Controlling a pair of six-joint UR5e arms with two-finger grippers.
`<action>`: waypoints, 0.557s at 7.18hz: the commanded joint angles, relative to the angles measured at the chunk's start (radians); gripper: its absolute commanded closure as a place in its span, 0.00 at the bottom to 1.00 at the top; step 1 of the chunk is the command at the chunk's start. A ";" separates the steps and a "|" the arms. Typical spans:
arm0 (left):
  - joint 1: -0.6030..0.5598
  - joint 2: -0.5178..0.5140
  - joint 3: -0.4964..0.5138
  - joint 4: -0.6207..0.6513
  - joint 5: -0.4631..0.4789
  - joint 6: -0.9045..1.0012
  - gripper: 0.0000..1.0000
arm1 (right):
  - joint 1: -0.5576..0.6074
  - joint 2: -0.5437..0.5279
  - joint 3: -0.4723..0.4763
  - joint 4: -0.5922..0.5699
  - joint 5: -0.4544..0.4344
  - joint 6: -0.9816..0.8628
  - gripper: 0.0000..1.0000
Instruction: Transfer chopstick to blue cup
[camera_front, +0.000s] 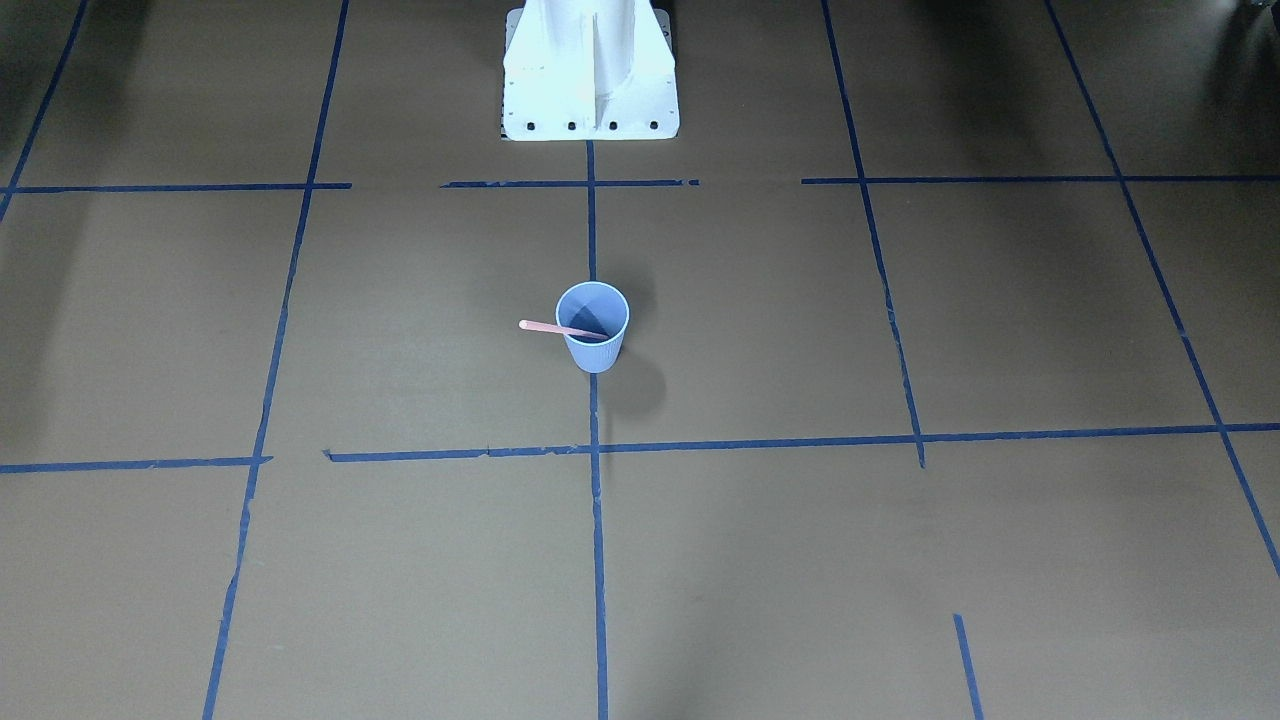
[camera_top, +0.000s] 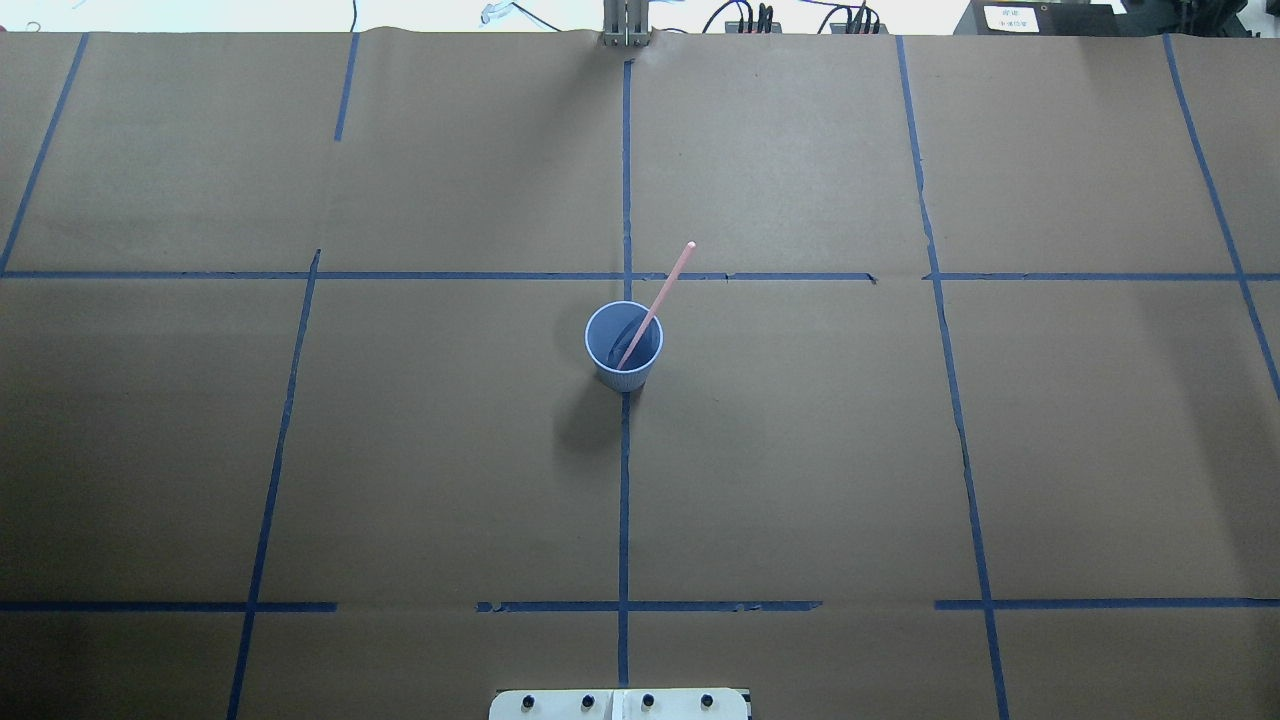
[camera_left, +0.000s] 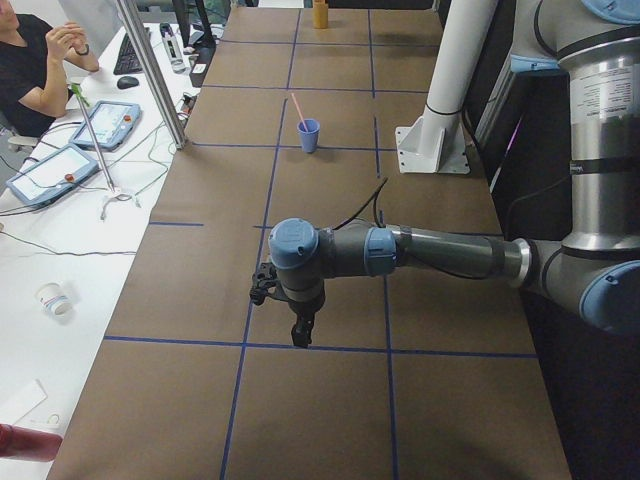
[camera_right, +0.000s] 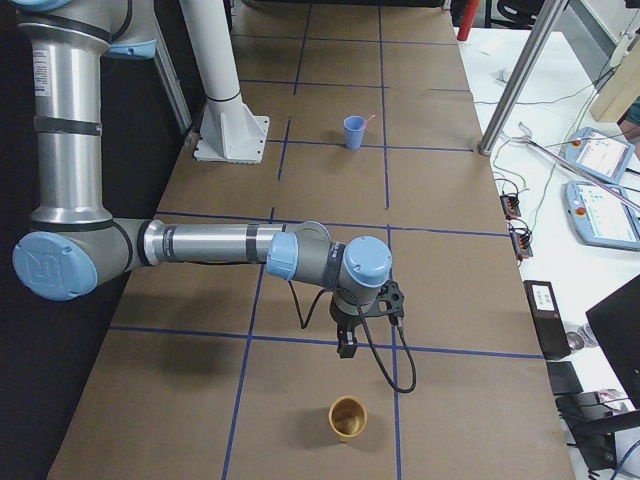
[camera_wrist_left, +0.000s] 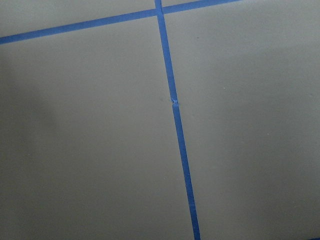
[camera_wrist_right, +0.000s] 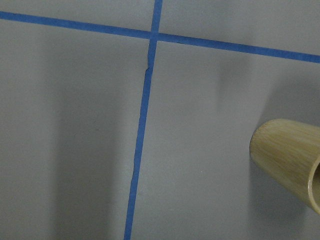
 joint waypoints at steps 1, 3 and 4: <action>0.003 -0.038 0.011 -0.009 -0.006 -0.122 0.00 | -0.003 -0.008 -0.008 0.038 0.003 0.006 0.00; 0.012 -0.035 0.016 -0.008 -0.007 -0.115 0.00 | -0.003 -0.003 -0.010 0.038 0.004 0.006 0.00; 0.012 -0.034 0.015 -0.008 -0.006 -0.115 0.00 | -0.003 -0.003 -0.016 0.035 0.007 0.008 0.00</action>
